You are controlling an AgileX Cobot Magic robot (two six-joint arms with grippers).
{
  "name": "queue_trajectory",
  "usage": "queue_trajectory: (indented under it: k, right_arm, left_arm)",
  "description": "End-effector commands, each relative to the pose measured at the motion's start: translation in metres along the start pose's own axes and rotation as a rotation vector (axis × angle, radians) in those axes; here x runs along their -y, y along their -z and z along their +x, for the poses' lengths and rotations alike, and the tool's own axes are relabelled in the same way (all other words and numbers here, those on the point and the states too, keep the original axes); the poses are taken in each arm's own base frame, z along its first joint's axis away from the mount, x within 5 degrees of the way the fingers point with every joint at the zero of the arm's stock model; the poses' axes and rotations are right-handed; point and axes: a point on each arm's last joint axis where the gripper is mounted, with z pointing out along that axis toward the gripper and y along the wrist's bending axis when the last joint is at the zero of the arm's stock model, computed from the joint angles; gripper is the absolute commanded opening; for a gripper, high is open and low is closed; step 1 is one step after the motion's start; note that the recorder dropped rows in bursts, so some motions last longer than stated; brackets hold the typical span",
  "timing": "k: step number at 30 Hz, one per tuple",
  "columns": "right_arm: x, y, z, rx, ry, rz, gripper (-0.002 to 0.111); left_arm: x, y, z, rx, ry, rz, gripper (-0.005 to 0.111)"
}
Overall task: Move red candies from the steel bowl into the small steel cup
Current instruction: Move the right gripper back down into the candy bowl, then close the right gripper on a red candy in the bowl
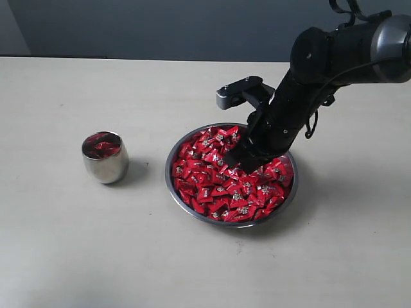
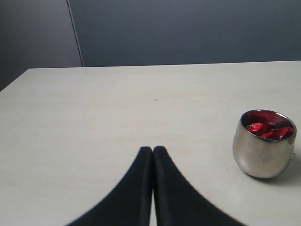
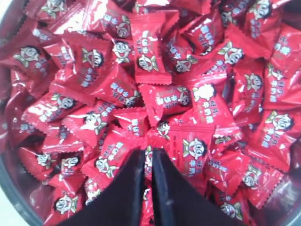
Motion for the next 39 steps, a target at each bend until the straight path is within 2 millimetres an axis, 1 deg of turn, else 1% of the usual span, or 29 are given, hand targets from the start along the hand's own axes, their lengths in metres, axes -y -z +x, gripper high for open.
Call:
queue_trajectory:
  k: [1, 2, 3, 4, 8, 13, 18, 24, 39]
  right_arm:
    - [0.003, 0.000, 0.001, -0.020, -0.028, 0.039, 0.036]
    - [0.004, 0.000, 0.002, -0.023, -0.047, 0.046, 0.043]
    - [0.004, 0.000, 0.002, -0.020, -0.062, 0.051, 0.047]
    - [0.005, 0.000, 0.001, -0.017, -0.065, 0.058, 0.048]
    - [0.007, 0.000, 0.001, -0.010, -0.047, 0.083, 0.045]
    - [0.010, 0.000, 0.000, -0.009, -0.027, 0.110, 0.045]
    - [0.012, -0.011, 0.002, -0.040, -0.053, 0.103, 0.045]
    - [0.012, -0.018, 0.003, -0.047, -0.073, 0.087, 0.045]
    - [0.013, -0.019, -0.001, -0.008, -0.088, 0.087, 0.044]
  left_arm:
    - [0.000, 0.000, 0.001, 0.002, 0.002, -0.001, 0.000]
    - [0.000, 0.000, 0.001, 0.002, 0.002, -0.001, 0.000]
    - [0.000, 0.000, 0.001, 0.002, 0.002, -0.001, 0.000]
    - [0.000, 0.000, 0.001, 0.002, 0.002, -0.001, 0.000]
    - [0.000, 0.000, 0.001, 0.002, 0.002, -0.001, 0.000]
    - [0.000, 0.000, 0.001, 0.002, 0.002, -0.001, 0.000]
    - [0.000, 0.000, 0.001, 0.002, 0.002, -0.001, 0.000]
    - [0.000, 0.000, 0.001, 0.002, 0.002, -0.001, 0.000]
    - [0.000, 0.000, 0.001, 0.002, 0.002, -0.001, 0.000]
